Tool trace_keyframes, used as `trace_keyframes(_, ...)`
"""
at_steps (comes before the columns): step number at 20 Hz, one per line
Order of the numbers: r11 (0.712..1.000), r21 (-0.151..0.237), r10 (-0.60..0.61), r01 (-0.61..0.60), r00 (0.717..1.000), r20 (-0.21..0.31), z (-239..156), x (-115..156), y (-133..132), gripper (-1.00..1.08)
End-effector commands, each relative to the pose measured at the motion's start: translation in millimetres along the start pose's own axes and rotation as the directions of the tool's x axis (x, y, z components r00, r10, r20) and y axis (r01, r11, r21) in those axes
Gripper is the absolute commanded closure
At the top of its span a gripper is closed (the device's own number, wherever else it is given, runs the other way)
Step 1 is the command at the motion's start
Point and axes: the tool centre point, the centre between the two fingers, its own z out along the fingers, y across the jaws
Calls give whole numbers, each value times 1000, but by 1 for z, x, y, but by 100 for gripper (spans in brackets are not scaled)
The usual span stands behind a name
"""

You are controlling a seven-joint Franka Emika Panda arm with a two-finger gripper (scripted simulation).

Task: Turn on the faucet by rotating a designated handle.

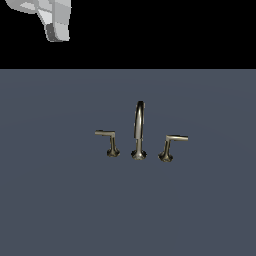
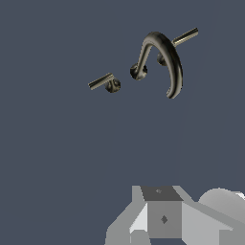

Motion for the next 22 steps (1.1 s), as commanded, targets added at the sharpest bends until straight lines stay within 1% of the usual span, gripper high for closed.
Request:
trace_keyframes(1,998,2,58,-58,998,-1,13,5,-10,108)
trace_keyframes(6,986,5,167,-167,986,-2,38,17,-28,108)
trace_keyframes(11,963,8,271,-271,963,-3,62,30,-45,108)
trace_keyframes(16,931,11,366,-366,931,-4,84,45,-59,108)
trace_keyframes(22,883,13,469,-469,883,-5,110,63,-73,108)
